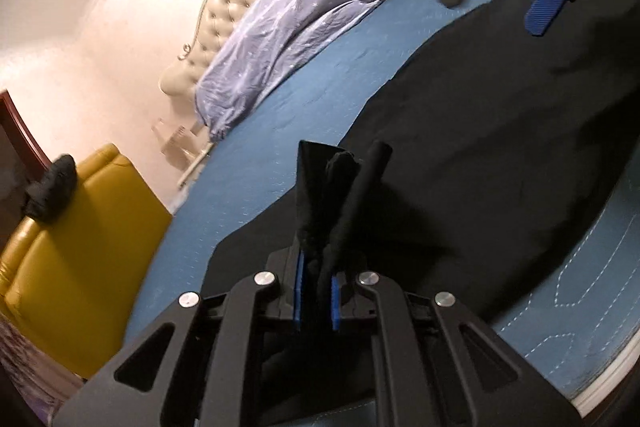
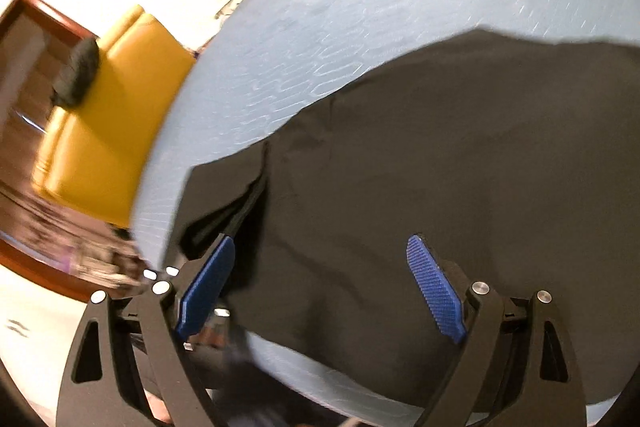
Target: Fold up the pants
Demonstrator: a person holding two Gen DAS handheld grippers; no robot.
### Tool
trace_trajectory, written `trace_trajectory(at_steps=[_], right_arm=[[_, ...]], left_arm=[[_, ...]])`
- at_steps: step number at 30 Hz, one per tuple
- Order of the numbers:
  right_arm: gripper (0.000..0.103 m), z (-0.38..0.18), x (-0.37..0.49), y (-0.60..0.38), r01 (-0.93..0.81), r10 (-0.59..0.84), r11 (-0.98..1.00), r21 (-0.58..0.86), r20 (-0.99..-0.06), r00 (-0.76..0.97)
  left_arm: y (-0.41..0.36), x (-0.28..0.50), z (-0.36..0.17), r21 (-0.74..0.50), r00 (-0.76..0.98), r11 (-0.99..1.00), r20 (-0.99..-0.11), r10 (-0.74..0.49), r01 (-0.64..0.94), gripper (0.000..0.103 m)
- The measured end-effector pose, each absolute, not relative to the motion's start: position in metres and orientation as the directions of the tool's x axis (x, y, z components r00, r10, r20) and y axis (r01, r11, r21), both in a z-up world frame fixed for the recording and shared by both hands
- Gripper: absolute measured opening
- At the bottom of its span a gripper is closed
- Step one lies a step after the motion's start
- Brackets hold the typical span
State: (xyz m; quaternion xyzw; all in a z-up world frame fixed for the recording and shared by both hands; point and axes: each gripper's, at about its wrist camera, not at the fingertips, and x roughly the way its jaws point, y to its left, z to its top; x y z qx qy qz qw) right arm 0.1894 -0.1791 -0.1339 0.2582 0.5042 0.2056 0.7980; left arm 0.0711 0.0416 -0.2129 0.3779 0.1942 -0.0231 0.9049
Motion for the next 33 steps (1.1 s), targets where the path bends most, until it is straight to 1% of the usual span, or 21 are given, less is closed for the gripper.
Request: trace_trajectory(at_steps=[3, 6, 11, 12, 13, 14, 15, 16, 17, 18, 19, 20, 21, 24, 25, 26, 28, 29, 30, 31, 33], right_arm=[[0.086, -0.137, 0.202, -0.164, -0.083, 0.669, 0.717, 0.692, -0.649, 0.361], [0.086, -0.142, 0.226, -0.131, -0.117, 0.767, 0.628, 0.769, -0.587, 0.26], [0.086, -0.163, 0.265, -0.08, -0.106, 0.808, 0.589, 0.801, -0.58, 0.103], [0.084, -0.166, 0.268, -0.072, -0.105, 0.807, 0.59, 0.801, -0.584, 0.083], [0.079, -0.17, 0.272, -0.06, -0.112, 0.811, 0.585, 0.803, -0.583, 0.052], [0.051, -0.172, 0.271, -0.051, -0.126, 0.819, 0.571, 0.811, -0.573, 0.026], [0.009, -0.172, 0.272, -0.042, -0.143, 0.829, 0.554, 0.82, -0.559, 0.003], [0.006, -0.172, 0.272, -0.036, -0.157, 0.817, 0.57, 0.806, -0.577, 0.003], [0.006, -0.17, 0.271, -0.034, -0.16, 0.81, 0.581, 0.798, -0.587, 0.009], [0.006, -0.167, 0.269, -0.034, -0.167, 0.815, 0.573, 0.802, -0.579, 0.014], [0.005, -0.16, 0.268, -0.035, -0.184, 0.815, 0.573, 0.798, -0.579, 0.029], [0.005, -0.144, 0.267, -0.039, -0.197, 0.815, 0.575, 0.794, -0.576, 0.06], [0.005, -0.131, 0.267, -0.043, -0.197, 0.822, 0.567, 0.8, -0.563, 0.082], [0.006, -0.105, 0.273, -0.06, -0.209, 0.826, 0.563, 0.8, -0.551, 0.118], [0.005, -0.094, 0.273, -0.064, -0.218, 0.825, 0.564, 0.796, -0.549, 0.13], [0.005, -0.088, 0.272, -0.069, -0.227, 0.821, 0.57, 0.789, -0.554, 0.138], [0.005, -0.079, 0.267, -0.083, -0.249, 0.8, 0.601, 0.76, -0.574, 0.176], [0.005, -0.081, 0.266, -0.09, -0.246, 0.795, 0.606, 0.756, -0.578, 0.184], [0.005, -0.09, 0.263, -0.101, -0.228, 0.79, 0.613, 0.756, -0.583, 0.191], [0.005, -0.104, 0.26, -0.11, -0.201, 0.772, 0.635, 0.746, -0.604, 0.195], [0.005, -0.134, 0.255, -0.124, -0.159, 0.752, 0.658, 0.736, -0.629, 0.199]], left_arm=[[0.037, 0.077, -0.215, 0.734, 0.944, 0.663, -0.305, 0.129, 0.147, 0.009], [0.033, 0.067, -0.216, 0.773, 0.962, 0.627, -0.235, 0.142, 0.097, 0.009], [0.035, 0.049, -0.222, 0.804, 0.968, 0.583, -0.223, 0.118, 0.114, 0.01], [0.034, 0.05, -0.223, 0.806, 0.968, 0.58, -0.224, 0.112, 0.119, 0.01], [0.032, 0.047, -0.224, 0.807, 0.969, 0.576, -0.225, 0.104, 0.126, 0.01], [0.031, 0.045, -0.225, 0.808, 0.969, 0.573, -0.228, 0.096, 0.133, 0.01], [0.031, 0.044, -0.224, 0.806, 0.969, 0.576, -0.23, 0.092, 0.137, 0.01], [0.033, 0.045, -0.223, 0.796, 0.968, 0.589, -0.234, 0.094, 0.135, 0.013], [0.036, 0.049, -0.219, 0.781, 0.966, 0.611, -0.24, 0.096, 0.134, 0.018], [0.042, 0.055, -0.212, 0.754, 0.963, 0.647, -0.243, 0.115, 0.113, 0.028], [0.048, 0.057, -0.208, 0.731, 0.959, 0.679, -0.237, 0.158, 0.069, 0.07], [0.054, 0.058, -0.202, 0.7, 0.954, 0.713, -0.233, 0.187, 0.031, 0.09], [0.069, 0.058, -0.195, 0.619, 0.944, 0.785, -0.25, 0.214, -0.014, 0.09], [0.112, 0.066, -0.189, 0.418, 0.883, 0.903, -0.383, 0.27, -0.094, 0.09], [0.126, 0.068, -0.19, 0.367, 0.865, 0.922, -0.415, 0.282, -0.125, 0.09], [0.143, 0.074, -0.193, 0.311, 0.837, 0.939, -0.467, 0.287, -0.148, 0.09], [0.171, 0.08, -0.199, 0.237, 0.79, 0.95, -0.535, 0.3, -0.201, 0.09], [0.184, 0.084, -0.199, 0.211, 0.784, 0.955, -0.548, 0.293, -0.209, 0.091], [0.193, 0.085, -0.2, 0.17, 0.786, 0.967, -0.565, 0.252, -0.188, 0.091], [0.194, 0.084, -0.2, 0.174, 0.788, 0.969, -0.566, 0.244, -0.175, 0.091], [0.188, 0.085, -0.198, 0.241, 0.793, 0.959, -0.55, 0.261, -0.148, 0.091]])
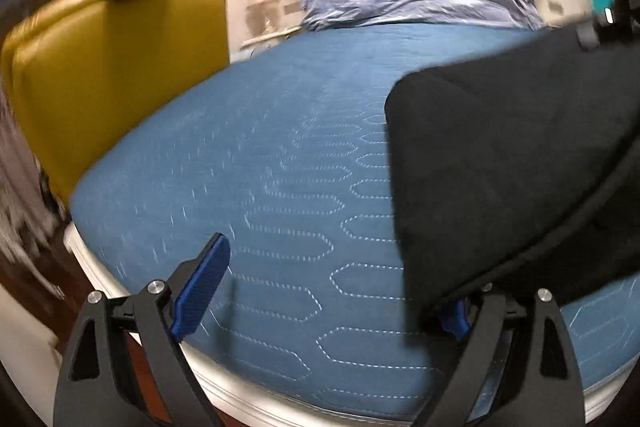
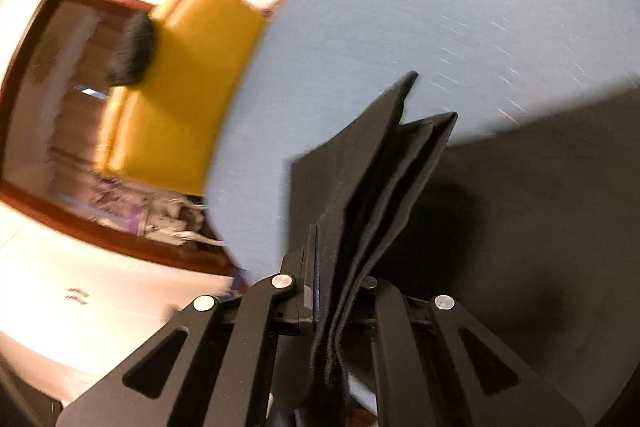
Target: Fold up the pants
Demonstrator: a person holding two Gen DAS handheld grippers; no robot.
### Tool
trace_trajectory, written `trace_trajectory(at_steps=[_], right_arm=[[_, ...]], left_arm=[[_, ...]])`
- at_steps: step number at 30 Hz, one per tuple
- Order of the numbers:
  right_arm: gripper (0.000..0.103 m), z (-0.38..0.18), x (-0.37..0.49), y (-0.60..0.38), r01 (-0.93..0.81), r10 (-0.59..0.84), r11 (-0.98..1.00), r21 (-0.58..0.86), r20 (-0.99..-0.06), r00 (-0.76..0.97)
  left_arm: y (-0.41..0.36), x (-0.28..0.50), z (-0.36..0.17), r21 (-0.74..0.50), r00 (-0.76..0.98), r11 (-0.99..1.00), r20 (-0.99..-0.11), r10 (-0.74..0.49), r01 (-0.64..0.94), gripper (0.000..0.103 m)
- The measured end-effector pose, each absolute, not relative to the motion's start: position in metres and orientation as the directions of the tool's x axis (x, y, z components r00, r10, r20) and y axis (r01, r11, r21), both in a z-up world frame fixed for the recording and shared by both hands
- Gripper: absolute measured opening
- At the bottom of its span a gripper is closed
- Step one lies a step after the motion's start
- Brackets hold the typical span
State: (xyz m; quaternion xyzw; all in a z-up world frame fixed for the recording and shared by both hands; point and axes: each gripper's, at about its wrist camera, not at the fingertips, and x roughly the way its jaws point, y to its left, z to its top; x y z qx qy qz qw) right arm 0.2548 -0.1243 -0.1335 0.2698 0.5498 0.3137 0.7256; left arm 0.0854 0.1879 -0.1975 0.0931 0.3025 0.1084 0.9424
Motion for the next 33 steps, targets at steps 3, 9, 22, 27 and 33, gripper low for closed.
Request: trace_trajectory(at_steps=[3, 9, 22, 27, 33], right_arm=[[0.005, -0.171, 0.245, -0.137, -0.107, 0.758, 0.646, 0.756, -0.619, 0.203], [0.01, -0.203, 0.228, -0.153, -0.019, 0.813, 0.535, 0.844, -0.509, 0.282], [0.006, -0.176, 0.241, -0.166, -0.056, 0.782, 0.509, 0.859, -0.435, 0.446], [0.006, -0.167, 0.242, -0.202, -0.022, 0.708, 0.587, 0.809, -0.501, 0.497], [0.006, -0.185, 0.235, -0.198, -0.004, 0.685, 0.639, 0.769, -0.567, 0.458]], left_arm=[[0.192, 0.09, -0.195, 0.26, 0.79, 0.958, -0.558, 0.254, -0.124, 0.091], [0.177, 0.077, -0.199, 0.345, 0.794, 0.934, -0.541, 0.277, -0.091, 0.09], [0.164, 0.074, -0.191, 0.372, 0.801, 0.925, -0.529, 0.28, -0.077, 0.09], [0.131, 0.083, -0.188, 0.389, 0.821, 0.921, -0.515, 0.246, -0.032, 0.09], [0.137, 0.091, -0.199, 0.372, 0.789, 0.926, -0.551, 0.272, -0.06, 0.091]])
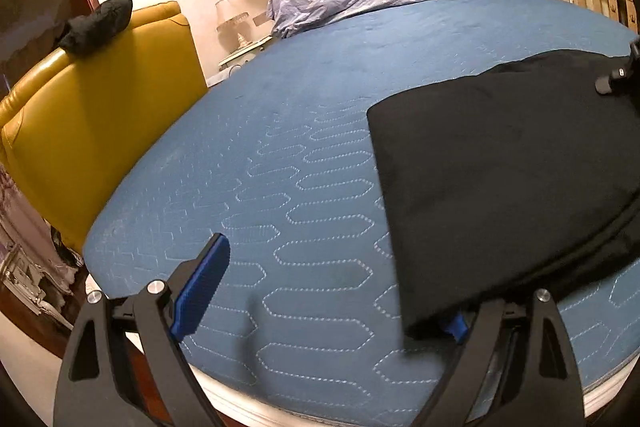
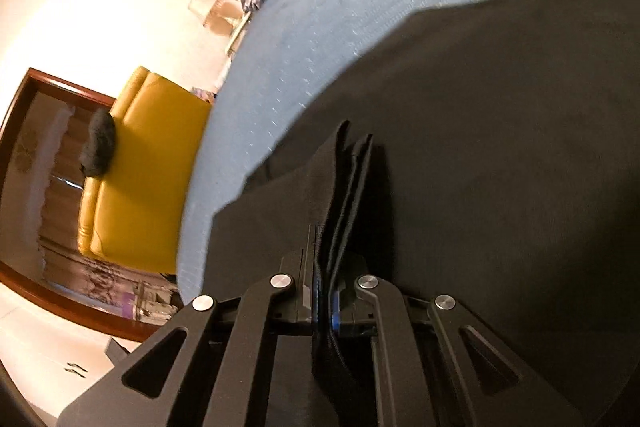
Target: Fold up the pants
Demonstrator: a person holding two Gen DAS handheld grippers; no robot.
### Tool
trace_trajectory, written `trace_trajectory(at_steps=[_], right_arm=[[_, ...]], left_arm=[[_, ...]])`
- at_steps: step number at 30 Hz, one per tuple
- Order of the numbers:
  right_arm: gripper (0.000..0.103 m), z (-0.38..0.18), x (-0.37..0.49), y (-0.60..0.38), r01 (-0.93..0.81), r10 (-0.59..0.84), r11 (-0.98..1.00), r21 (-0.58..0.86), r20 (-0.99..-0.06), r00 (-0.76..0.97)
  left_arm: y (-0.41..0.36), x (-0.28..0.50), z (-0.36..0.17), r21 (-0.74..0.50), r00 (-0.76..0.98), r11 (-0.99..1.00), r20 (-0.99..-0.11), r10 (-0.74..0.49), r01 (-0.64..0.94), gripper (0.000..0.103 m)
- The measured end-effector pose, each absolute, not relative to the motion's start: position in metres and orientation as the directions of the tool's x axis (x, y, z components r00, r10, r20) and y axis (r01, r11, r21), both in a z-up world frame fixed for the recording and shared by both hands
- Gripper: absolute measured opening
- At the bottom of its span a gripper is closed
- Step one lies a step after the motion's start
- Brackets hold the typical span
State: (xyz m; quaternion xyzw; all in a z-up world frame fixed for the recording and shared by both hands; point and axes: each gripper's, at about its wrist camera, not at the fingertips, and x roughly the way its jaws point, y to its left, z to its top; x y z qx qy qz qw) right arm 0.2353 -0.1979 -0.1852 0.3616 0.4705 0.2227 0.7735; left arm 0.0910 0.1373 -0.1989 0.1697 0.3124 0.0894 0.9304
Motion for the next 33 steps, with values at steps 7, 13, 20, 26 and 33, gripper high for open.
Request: trace_trajectory(at_steps=[7, 13, 20, 26, 33], right_arm=[[0.002, -0.188, 0.23, -0.202, -0.016, 0.655, 0.686, 0.727, -0.608, 0.448], [0.003, -0.188, 0.229, -0.209, -0.02, 0.641, 0.714, 0.7, -0.642, 0.42], [0.003, -0.182, 0.225, -0.205, -0.055, 0.6, 0.763, 0.644, -0.673, 0.432], [0.003, -0.178, 0.22, -0.205, -0.062, 0.571, 0.789, 0.611, -0.692, 0.441], [0.004, -0.178, 0.221, -0.208, -0.043, 0.571, 0.79, 0.612, -0.707, 0.417]], left_arm=[[0.149, 0.089, -0.193, 0.33, 0.787, 0.944, -0.584, 0.2, 0.004, 0.091], [0.159, 0.089, -0.194, 0.245, 0.75, 0.969, -0.644, 0.15, 0.017, 0.091], [0.16, 0.088, -0.19, 0.22, 0.721, 0.975, -0.679, 0.135, 0.025, 0.092], [0.163, 0.094, -0.19, 0.21, 0.688, 0.977, -0.714, 0.133, 0.029, 0.092], [0.164, 0.099, -0.192, 0.184, 0.655, 0.982, -0.746, 0.121, 0.028, 0.092]])
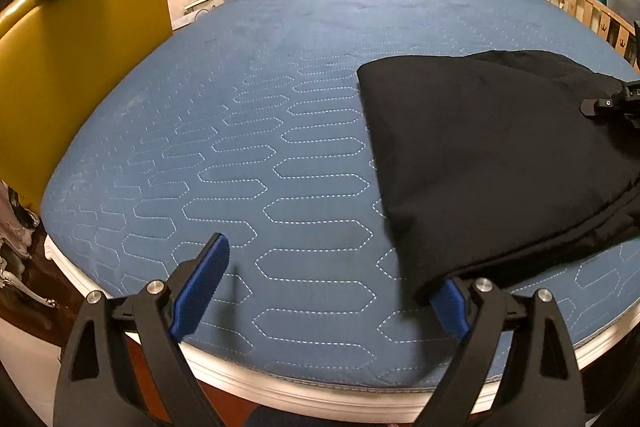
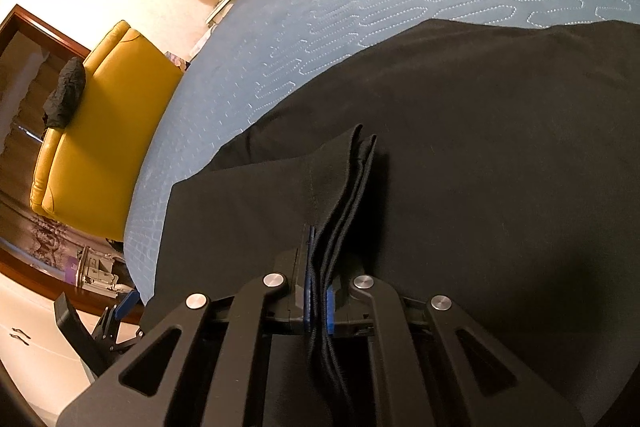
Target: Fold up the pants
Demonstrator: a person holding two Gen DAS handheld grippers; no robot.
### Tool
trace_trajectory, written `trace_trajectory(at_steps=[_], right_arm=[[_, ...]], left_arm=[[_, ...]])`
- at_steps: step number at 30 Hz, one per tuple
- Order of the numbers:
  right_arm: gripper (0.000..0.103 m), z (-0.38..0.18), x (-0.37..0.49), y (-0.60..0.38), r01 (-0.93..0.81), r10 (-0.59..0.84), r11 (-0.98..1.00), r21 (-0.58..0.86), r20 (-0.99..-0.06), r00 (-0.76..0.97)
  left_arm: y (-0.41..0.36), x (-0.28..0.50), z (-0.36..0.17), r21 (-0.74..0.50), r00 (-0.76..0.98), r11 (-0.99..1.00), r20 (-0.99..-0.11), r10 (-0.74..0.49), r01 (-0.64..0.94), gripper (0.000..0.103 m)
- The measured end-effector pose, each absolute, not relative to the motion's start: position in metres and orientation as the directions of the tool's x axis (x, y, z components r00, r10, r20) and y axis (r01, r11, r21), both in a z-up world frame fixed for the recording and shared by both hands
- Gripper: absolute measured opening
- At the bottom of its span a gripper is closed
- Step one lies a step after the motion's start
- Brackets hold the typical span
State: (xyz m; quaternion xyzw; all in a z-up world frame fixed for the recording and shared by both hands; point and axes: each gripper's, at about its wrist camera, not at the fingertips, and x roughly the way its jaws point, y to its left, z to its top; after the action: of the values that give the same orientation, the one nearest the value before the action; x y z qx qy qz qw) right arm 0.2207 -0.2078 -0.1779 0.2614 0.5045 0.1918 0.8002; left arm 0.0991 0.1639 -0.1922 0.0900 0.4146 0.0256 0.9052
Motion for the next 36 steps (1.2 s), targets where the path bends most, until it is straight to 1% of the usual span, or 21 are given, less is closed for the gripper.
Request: trace_trajectory(at_steps=[1, 3, 5, 10, 13, 14, 16, 17, 18, 20, 21, 22, 23, 27, 30, 31, 33, 36], right_arm=[[0.004, -0.178, 0.222, -0.208, -0.04, 0.572, 0.79, 0.612, -0.711, 0.41], [0.009, -0.175, 0.224, -0.208, -0.04, 0.568, 0.794, 0.607, -0.717, 0.403], [0.011, -0.173, 0.227, -0.207, -0.045, 0.558, 0.804, 0.593, -0.727, 0.401], [0.012, -0.171, 0.236, -0.208, -0.05, 0.552, 0.812, 0.582, -0.736, 0.392], [0.016, -0.17, 0.239, -0.21, -0.052, 0.557, 0.809, 0.586, -0.736, 0.384], [0.018, -0.17, 0.24, -0.211, -0.05, 0.563, 0.805, 0.591, -0.734, 0.38], [0.027, -0.17, 0.242, -0.215, -0.048, 0.584, 0.786, 0.616, -0.717, 0.381], [0.035, -0.169, 0.243, -0.216, -0.052, 0.592, 0.78, 0.624, -0.709, 0.383], [0.038, -0.168, 0.244, -0.215, -0.056, 0.59, 0.783, 0.62, -0.71, 0.384], [0.038, -0.167, 0.245, -0.214, -0.069, 0.578, 0.795, 0.603, -0.719, 0.386], [0.029, -0.166, 0.245, -0.213, -0.078, 0.571, 0.802, 0.592, -0.723, 0.388], [0.011, -0.165, 0.246, -0.212, -0.083, 0.563, 0.809, 0.581, -0.728, 0.391], [0.006, -0.163, 0.246, -0.212, -0.088, 0.565, 0.809, 0.582, -0.725, 0.393], [0.006, -0.142, 0.246, -0.211, -0.156, 0.563, 0.813, 0.562, -0.688, 0.457], [0.006, -0.164, 0.253, -0.214, -0.101, 0.55, 0.821, 0.562, -0.733, 0.4], [0.006, -0.172, 0.252, -0.214, -0.093, 0.544, 0.827, 0.555, -0.745, 0.386], [0.006, -0.177, 0.249, -0.218, -0.079, 0.563, 0.808, 0.584, -0.727, 0.392], [0.008, -0.178, 0.249, -0.222, -0.048, 0.568, 0.801, 0.597, -0.73, 0.381]], left_arm=[[0.163, 0.099, -0.192, 0.184, 0.653, 0.983, -0.748, 0.122, 0.027, 0.092], [0.163, 0.1, -0.192, 0.184, 0.65, 0.982, -0.75, 0.123, 0.027, 0.092], [0.163, 0.103, -0.192, 0.186, 0.648, 0.982, -0.752, 0.124, 0.028, 0.092], [0.16, 0.101, -0.192, 0.191, 0.644, 0.981, -0.754, 0.129, 0.027, 0.092], [0.159, 0.101, -0.192, 0.202, 0.644, 0.979, -0.753, 0.136, 0.03, 0.092], [0.159, 0.101, -0.193, 0.202, 0.643, 0.979, -0.753, 0.135, 0.03, 0.092], [0.159, 0.101, -0.193, 0.197, 0.643, 0.98, -0.754, 0.132, 0.029, 0.092], [0.159, 0.101, -0.194, 0.196, 0.643, 0.98, -0.754, 0.132, 0.029, 0.092], [0.159, 0.101, -0.194, 0.196, 0.643, 0.98, -0.754, 0.132, 0.028, 0.092], [0.158, 0.101, -0.194, 0.198, 0.642, 0.98, -0.755, 0.134, 0.028, 0.093], [0.158, 0.101, -0.193, 0.199, 0.64, 0.979, -0.756, 0.135, 0.029, 0.093], [0.158, 0.101, -0.193, 0.2, 0.639, 0.979, -0.757, 0.135, 0.029, 0.093], [0.158, 0.101, -0.191, 0.202, 0.639, 0.979, -0.756, 0.138, 0.027, 0.093], [0.157, 0.103, -0.182, 0.218, 0.669, 0.976, -0.725, 0.164, -0.003, 0.093], [0.157, 0.111, -0.194, 0.209, 0.621, 0.978, -0.768, 0.157, 0.012, 0.093], [0.158, 0.112, -0.195, 0.199, 0.621, 0.98, -0.769, 0.151, 0.008, 0.093], [0.159, 0.11, -0.193, 0.19, 0.618, 0.982, -0.772, 0.145, 0.007, 0.093], [0.159, 0.108, -0.194, 0.195, 0.613, 0.981, -0.776, 0.146, 0.014, 0.093]])
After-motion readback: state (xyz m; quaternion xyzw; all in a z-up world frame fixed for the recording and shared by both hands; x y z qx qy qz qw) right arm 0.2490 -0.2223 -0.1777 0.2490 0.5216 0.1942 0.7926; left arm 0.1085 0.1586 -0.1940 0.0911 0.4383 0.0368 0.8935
